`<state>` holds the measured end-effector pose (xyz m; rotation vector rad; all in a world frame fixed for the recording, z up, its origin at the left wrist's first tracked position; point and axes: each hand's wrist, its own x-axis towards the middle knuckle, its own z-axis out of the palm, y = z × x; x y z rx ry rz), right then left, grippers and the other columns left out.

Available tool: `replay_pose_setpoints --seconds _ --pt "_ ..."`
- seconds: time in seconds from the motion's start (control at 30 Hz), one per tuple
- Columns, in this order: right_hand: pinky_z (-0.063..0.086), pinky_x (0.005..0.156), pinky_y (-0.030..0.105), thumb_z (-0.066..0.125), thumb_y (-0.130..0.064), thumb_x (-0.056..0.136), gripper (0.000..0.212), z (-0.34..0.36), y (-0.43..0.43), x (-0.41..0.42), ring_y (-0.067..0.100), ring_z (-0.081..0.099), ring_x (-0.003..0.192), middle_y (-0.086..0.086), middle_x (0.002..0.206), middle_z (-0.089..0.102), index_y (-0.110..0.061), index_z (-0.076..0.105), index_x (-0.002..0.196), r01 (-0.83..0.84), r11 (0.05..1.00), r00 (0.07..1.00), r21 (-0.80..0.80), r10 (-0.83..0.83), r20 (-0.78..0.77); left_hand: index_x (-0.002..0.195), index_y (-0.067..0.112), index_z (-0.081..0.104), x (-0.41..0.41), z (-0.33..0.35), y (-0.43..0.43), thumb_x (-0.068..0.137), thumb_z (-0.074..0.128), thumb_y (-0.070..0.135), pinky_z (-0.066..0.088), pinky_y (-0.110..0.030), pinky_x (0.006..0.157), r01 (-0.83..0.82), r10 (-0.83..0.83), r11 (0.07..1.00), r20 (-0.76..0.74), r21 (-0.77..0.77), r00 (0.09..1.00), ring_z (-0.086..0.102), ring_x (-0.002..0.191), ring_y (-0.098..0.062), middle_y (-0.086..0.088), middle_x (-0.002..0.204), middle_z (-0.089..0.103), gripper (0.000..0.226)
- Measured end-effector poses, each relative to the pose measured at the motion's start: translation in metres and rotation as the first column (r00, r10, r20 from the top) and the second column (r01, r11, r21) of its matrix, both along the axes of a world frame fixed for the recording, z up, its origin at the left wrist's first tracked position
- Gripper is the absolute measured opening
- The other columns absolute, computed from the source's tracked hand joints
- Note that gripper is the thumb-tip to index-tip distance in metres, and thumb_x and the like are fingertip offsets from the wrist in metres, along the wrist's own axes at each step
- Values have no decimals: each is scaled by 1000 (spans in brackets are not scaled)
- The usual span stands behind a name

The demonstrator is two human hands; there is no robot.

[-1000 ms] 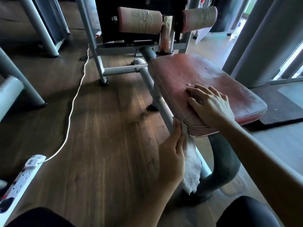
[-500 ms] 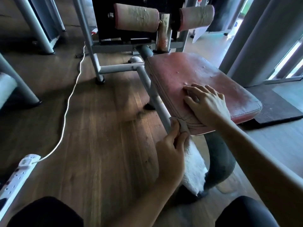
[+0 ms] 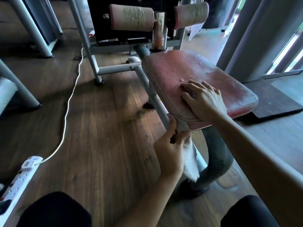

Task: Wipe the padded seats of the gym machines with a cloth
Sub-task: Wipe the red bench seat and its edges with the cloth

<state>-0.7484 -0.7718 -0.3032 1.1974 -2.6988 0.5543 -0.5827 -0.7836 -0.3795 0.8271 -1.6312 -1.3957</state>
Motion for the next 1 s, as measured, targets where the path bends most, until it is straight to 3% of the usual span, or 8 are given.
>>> replay_pose_setpoints --seconds 0.13,0.27,0.37,0.5,0.63,0.77,0.9,1.0 --pt "23 118 44 39 -55 99 44 1 1 1 16 31 145 -22 156 39 -48 50 141 9 1000 1000 9 -10 15 119 8 73 -6 13 -32 90 71 2 47 -5 75 19 9 981 -140 192 990 65 82 13 30 79 71 29" --pt "19 118 44 36 -54 101 46 4 0 0 16 27 146 -20 159 34 -47 42 146 -24 996 1000 80 23 14 122 15 72 -13 27 -50 96 63 5 49 -10 71 1 2 999 -60 37 998 61 73 9 21 70 70 29" --pt "17 117 43 36 -52 103 44 8 -2 -7 18 23 148 -19 160 31 -51 40 146 -34 990 997 136 24 74 133 0 61 1 29 -33 96 55 -9 43 0 78 70 -72 997 -40 -40 997 60 87 19 25 94 73 39" --pt "24 111 50 40 -45 102 31 17 -17 -33 31 29 135 -7 149 40 -52 53 129 -58 991 992 119 43 120 134 0 61 0 21 -38 93 60 -9 36 -1 95 79 -84 992 -46 -102 995 54 119 12 -2 131 68 42" --pt "15 118 52 32 -49 104 42 13 -50 -47 25 21 146 -6 158 30 -49 38 146 -76 983 991 168 55 126 118 28 69 -4 13 -76 88 66 20 58 -40 83 20 -14 997 -84 77 996 73 92 -13 6 96 76 31" --pt "4 124 53 22 -50 105 51 5 -56 -53 24 3 156 -9 169 7 -52 15 155 -53 964 996 262 33 80 125 39 67 -32 9 -123 87 65 54 57 -60 82 -4 10 995 -57 98 998 74 90 -31 -4 95 77 41" --pt "1 125 51 22 -50 105 51 6 -58 -52 21 -3 156 -10 169 1 -56 10 154 -32 959 996 282 7 90 138 35 60 -72 20 -149 97 61 21 48 -26 101 97 -94 993 -48 66 994 62 113 7 26 125 64 43" --pt "2 125 51 22 -51 105 51 6 -58 -51 21 -2 156 -11 169 1 -57 10 154 -25 961 997 277 3 80 149 27 48 -79 23 -147 104 52 16 36 -17 111 135 -132 984 -40 114 991 49 126 14 21 142 53 46"
